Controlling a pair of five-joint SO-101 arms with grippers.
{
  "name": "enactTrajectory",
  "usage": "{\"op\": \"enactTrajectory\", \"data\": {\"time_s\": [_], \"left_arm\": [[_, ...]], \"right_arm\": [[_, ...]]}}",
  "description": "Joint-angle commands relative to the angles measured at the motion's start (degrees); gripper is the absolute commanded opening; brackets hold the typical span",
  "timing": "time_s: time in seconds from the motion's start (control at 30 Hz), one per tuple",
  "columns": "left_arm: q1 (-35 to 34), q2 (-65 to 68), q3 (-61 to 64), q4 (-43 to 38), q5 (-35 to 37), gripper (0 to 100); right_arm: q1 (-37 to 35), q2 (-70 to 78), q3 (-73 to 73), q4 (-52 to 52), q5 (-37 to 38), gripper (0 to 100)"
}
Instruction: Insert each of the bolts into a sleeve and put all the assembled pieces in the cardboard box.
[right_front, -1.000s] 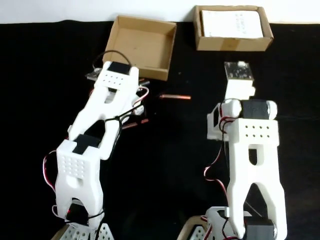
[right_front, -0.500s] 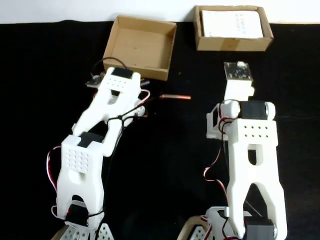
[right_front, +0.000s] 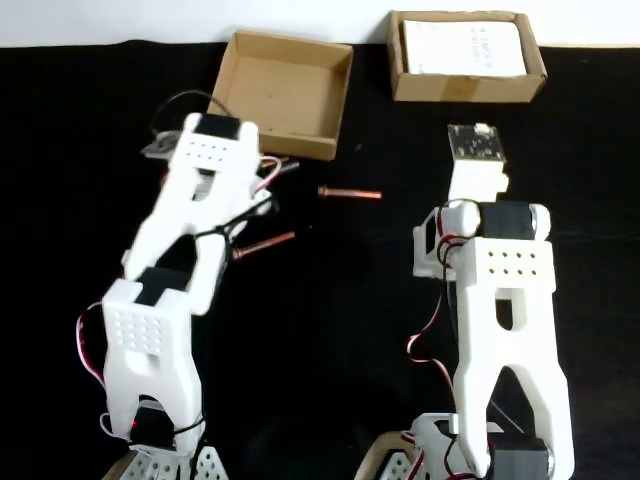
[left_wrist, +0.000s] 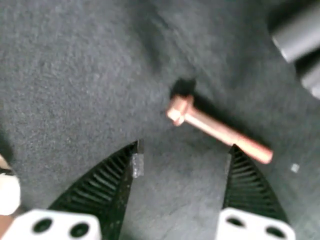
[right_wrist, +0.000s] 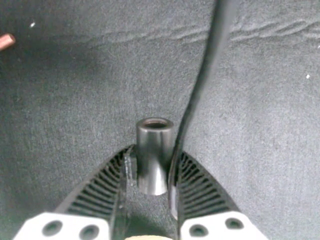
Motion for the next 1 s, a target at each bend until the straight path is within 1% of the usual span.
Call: {"op": "enactTrajectory", "data": {"time_s": [0.0,0.17,0.3,0.43,0.6,0.67,0.8,0.87,0.97], "left_arm": [[-0.7,0.3,-0.1,-1.0,1.0,27],[0.4,9.3,-1.1,-1.7,1.0,27],[1.0,14.8,-5.8,-2.7,1.1,27],[2.5,17.8,-8.6,-2.5,1.1,26],[4.6,17.8,-12.1,1.1,0.6,27],[4.2,16.3,-14.1,1.4,-0.6,27],[3.3,8.0,-13.0,1.7,-6.4,27],[3.3,1.5,-9.5,1.7,-7.8,27],[4.6,-9.4,-0.7,1.7,-8.9,27]], "right_arm": [[0.1,-1.8,-0.2,-0.5,0.4,0.6],[0.1,-1.8,-0.2,-2.7,0.4,0.6],[0.1,-1.8,-0.2,-5.1,0.4,0.6],[-0.3,-1.8,-0.1,-5.7,0.2,0.6],[-1.5,-1.8,-0.1,-5.7,0.2,0.6],[-1.5,-1.8,-0.1,-5.7,0.2,0.6],[-1.2,-1.8,-0.1,-5.2,0.2,0.6],[-1.2,-1.8,-0.1,-5.2,0.2,0.6],[-1.2,-1.8,-0.1,-5.3,0.2,0.6]]}}
